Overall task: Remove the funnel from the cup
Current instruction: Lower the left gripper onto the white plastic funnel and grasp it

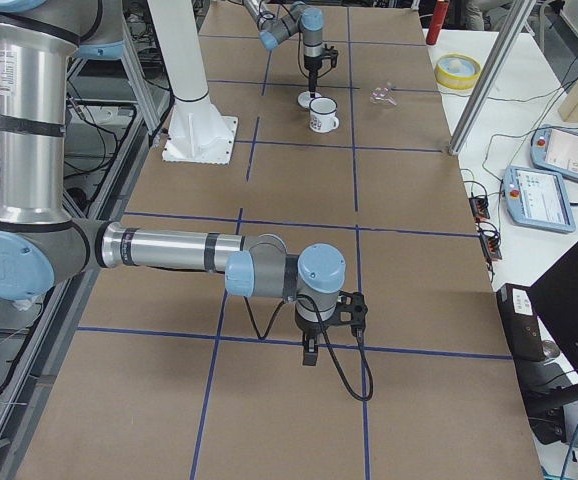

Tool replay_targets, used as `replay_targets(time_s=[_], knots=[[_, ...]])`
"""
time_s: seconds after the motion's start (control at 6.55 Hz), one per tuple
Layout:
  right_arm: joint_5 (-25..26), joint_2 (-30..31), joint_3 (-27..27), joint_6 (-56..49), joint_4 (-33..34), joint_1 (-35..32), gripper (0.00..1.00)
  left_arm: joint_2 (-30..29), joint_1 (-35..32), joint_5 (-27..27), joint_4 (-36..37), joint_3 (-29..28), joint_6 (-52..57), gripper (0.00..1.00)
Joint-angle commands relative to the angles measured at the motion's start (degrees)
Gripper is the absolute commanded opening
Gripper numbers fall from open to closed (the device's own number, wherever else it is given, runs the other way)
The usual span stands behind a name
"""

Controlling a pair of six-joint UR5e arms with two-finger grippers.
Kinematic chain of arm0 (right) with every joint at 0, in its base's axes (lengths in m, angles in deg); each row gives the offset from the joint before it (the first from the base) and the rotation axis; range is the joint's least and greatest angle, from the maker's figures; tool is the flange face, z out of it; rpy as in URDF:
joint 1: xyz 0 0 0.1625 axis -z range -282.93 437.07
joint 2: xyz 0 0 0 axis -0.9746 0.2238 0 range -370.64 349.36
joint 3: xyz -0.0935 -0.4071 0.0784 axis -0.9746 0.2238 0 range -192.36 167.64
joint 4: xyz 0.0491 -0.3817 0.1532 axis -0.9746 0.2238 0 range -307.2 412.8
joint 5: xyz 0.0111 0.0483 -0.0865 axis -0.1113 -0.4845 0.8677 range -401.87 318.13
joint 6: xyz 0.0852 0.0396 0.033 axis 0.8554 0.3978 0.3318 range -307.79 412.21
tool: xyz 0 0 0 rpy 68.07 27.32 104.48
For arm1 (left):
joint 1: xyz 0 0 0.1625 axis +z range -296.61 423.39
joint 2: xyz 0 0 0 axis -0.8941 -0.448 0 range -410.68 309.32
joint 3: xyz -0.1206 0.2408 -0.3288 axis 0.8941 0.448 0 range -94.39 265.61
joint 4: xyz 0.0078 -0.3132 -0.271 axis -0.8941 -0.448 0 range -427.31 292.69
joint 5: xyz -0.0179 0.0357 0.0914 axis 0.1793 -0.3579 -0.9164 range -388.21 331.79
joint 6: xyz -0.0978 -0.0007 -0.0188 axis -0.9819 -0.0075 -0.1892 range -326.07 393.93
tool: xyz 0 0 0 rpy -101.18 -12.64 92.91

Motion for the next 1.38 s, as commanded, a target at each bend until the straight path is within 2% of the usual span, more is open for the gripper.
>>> replay_targets(time_s=[0.0,1.22], knots=[[0.0,0.0,0.0,0.0,0.0,0.0,1.0,-0.1,0.1,0.0,0.0,0.1,-0.1,0.92],[0.0,0.0,0.0,0.0,0.0,0.0,1.0,0.1,0.8,0.8,0.4,-0.1,-1.8,0.88]])
